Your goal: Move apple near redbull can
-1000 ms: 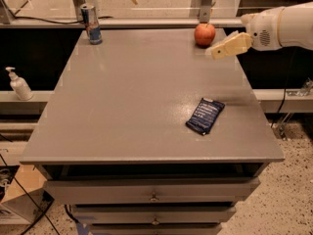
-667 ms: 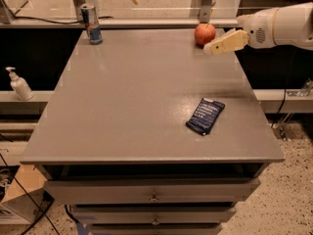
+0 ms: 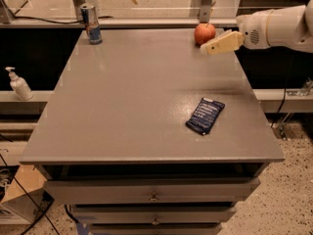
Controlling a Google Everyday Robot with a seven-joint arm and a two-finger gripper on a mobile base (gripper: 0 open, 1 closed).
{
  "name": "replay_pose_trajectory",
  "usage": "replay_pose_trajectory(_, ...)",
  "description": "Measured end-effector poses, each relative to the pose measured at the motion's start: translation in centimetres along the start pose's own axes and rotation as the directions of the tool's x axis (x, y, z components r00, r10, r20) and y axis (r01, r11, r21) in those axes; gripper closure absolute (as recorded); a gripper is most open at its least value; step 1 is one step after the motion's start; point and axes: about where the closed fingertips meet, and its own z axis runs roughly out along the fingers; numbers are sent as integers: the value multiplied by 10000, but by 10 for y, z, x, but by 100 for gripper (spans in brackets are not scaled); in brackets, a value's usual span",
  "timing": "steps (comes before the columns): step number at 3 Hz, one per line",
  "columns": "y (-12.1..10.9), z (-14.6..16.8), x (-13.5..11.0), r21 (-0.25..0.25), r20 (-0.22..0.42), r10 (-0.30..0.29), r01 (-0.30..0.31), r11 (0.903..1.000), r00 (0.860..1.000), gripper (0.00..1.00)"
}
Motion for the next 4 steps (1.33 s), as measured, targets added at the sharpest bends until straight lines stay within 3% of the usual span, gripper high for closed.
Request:
replay_pose_trajectory(2,-39,54,8,1383,415,-251,191,9902,9988,0)
replay_pose_trajectory(4,-72,112,19,1834,700,363,-486,9818,9969,0)
